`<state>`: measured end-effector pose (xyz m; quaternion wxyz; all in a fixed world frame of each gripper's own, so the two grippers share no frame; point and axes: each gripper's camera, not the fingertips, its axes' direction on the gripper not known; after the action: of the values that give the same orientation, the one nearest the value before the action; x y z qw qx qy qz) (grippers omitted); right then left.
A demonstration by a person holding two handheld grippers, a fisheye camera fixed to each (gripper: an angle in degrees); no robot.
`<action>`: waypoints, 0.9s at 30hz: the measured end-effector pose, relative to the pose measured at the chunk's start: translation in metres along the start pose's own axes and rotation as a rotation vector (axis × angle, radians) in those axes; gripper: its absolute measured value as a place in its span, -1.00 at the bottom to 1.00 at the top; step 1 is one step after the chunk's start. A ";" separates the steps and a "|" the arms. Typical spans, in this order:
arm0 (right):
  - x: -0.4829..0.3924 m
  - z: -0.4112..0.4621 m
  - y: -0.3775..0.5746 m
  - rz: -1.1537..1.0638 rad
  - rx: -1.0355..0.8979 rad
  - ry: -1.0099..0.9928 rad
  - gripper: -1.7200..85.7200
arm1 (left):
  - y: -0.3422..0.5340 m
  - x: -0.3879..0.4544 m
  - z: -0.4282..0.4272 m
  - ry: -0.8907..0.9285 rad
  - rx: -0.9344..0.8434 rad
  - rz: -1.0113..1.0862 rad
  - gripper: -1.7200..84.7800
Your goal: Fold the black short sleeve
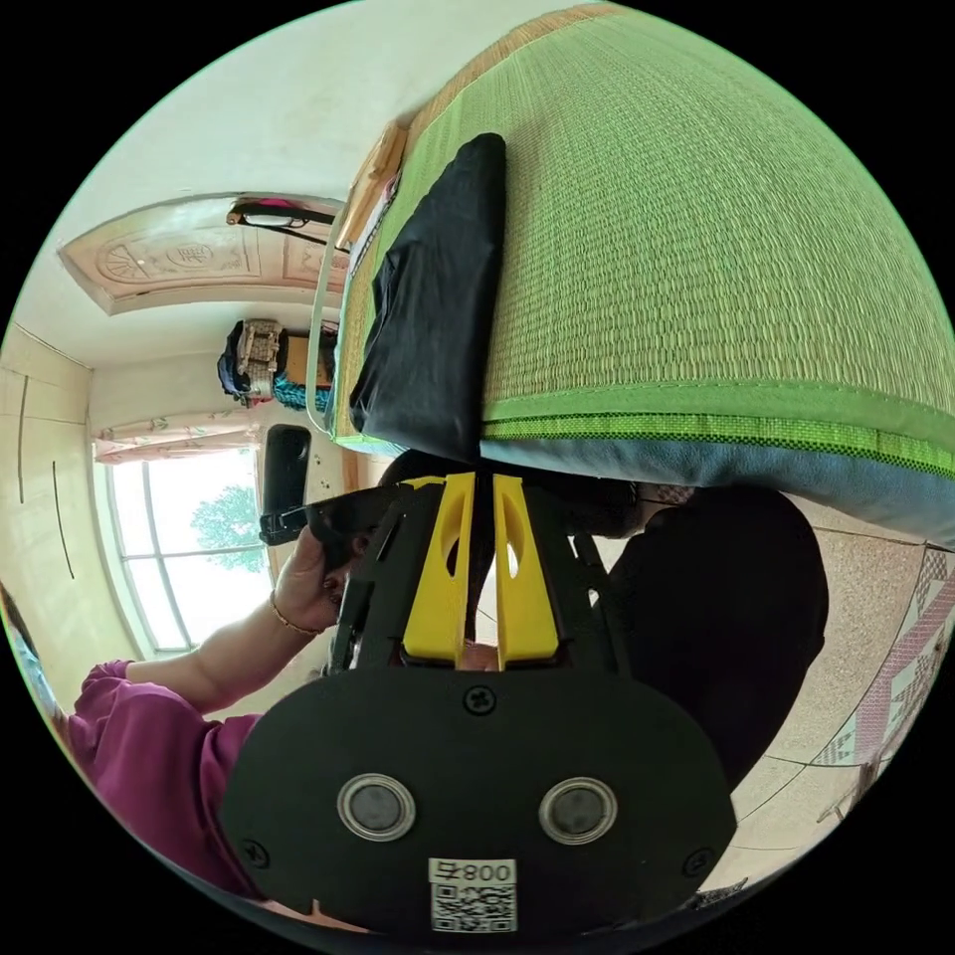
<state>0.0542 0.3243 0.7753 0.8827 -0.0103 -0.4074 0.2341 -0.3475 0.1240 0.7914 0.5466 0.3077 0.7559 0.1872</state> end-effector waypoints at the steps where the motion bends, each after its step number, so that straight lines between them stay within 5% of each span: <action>1: 0.003 -0.001 0.000 0.004 -0.001 -0.009 -0.86 | -0.002 -0.004 -0.002 0.026 0.015 -0.017 -0.90; 27: 0.070 -0.021 -0.014 0.141 -0.025 -0.279 -0.79 | 0.032 0.018 -0.056 0.205 0.069 -0.069 -0.95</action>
<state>0.1138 0.3444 0.8143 0.7987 -0.0174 -0.5271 0.2896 -0.3952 0.1626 0.8174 0.4615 0.2794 0.8240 0.1730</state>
